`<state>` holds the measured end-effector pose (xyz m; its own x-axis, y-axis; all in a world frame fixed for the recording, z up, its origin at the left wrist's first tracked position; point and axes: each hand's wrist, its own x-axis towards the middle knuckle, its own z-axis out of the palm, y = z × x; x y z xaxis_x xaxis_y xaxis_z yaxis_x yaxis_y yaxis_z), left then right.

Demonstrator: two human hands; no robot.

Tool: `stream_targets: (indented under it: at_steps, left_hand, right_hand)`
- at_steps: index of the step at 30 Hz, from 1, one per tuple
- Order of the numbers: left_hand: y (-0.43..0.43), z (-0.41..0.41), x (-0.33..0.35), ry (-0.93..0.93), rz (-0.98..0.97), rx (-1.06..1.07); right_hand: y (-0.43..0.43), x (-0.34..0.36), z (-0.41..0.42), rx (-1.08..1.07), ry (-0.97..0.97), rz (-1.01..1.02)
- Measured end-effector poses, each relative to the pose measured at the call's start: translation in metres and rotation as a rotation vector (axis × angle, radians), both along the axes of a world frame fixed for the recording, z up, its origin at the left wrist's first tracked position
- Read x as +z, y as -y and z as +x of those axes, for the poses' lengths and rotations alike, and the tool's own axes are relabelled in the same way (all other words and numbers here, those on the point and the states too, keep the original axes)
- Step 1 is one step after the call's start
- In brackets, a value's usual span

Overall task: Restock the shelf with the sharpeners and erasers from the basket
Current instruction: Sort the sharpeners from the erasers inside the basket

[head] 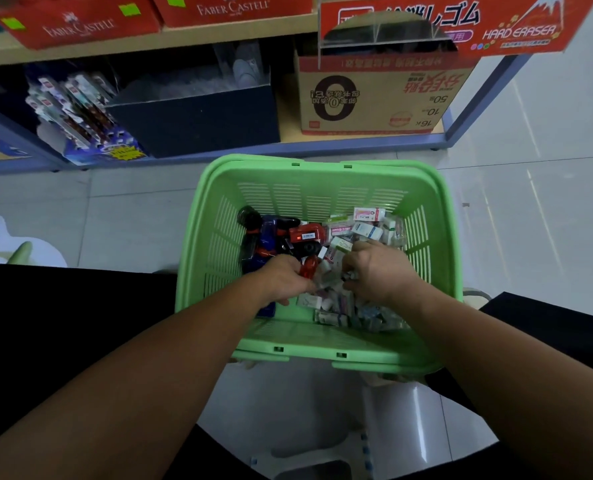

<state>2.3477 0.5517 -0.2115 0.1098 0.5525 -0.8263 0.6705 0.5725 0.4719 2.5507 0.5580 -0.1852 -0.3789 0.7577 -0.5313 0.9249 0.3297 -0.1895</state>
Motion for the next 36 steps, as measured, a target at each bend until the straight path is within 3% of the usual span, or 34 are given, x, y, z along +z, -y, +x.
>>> stream_targets:
  at_steps: [4, 7, 12, 14, 19, 27, 31, 34, 36]
  left_hand:
    - [-0.011, -0.026, 0.021, -0.319, 0.214, -0.310]
    - [-0.015, -0.041, 0.033, -0.449, 0.274, -0.521]
    - [-0.013, -0.045, 0.042, -0.692, 0.497, -0.783]
    - [-0.009, -0.044, 0.037, -0.618, 0.527, -0.763]
    - [0.010, -0.063, 0.013, -0.249, 0.134, -0.549]
    - [0.009, -0.053, -0.013, -0.186, 0.175, -0.412]
    - [-0.001, -0.055, -0.015, -0.177, 0.171, -0.345]
    - [-0.004, -0.058, -0.014, -0.124, 0.103, -0.474]
    - [0.002, -0.055, -0.015, -0.226, 0.147, -0.665]
  right_hand:
    - [-0.001, 0.001, -0.002, 0.047, -0.022, 0.050]
    - [0.001, -0.001, -0.011, 0.133, -0.097, 0.073]
    - [0.012, -0.023, -0.039, 0.389, -0.044, -0.086]
    - [0.014, -0.034, -0.053, 0.454, 0.019, -0.131]
    - [0.015, -0.064, -0.059, 0.542, 0.116, -0.147]
    - [0.021, -0.078, -0.055, 0.680, 0.193, -0.074]
    - [0.016, -0.081, -0.050, 0.639, 0.120, -0.089]
    - [0.012, -0.081, -0.048, 0.662, 0.107, -0.107]
    - [0.012, -0.082, -0.050, 0.643, 0.093, -0.133]
